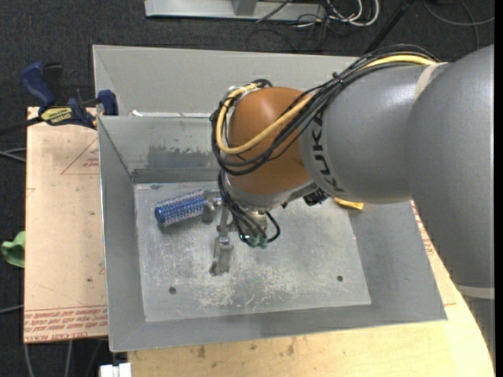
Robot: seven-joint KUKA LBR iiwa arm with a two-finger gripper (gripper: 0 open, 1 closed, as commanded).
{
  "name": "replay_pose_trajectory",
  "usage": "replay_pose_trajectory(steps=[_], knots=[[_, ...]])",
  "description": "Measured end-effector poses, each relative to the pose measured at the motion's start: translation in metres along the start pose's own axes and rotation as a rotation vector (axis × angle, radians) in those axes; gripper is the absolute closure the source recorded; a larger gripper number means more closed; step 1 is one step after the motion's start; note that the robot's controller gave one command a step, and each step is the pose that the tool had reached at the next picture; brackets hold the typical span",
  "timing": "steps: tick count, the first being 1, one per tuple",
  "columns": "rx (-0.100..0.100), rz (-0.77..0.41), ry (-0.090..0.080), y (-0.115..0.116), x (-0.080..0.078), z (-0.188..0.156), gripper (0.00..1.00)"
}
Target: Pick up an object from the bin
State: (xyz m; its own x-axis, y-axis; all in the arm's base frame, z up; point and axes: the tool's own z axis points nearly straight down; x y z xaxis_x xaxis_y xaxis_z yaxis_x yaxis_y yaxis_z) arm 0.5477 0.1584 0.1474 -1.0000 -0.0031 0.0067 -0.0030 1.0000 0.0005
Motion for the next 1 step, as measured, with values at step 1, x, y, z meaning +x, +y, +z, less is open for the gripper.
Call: replay_pose_trajectory(steps=[1], knots=[[-0.002,0.124,-0.013,-0.0151,-0.065,-0.0127,0.0]])
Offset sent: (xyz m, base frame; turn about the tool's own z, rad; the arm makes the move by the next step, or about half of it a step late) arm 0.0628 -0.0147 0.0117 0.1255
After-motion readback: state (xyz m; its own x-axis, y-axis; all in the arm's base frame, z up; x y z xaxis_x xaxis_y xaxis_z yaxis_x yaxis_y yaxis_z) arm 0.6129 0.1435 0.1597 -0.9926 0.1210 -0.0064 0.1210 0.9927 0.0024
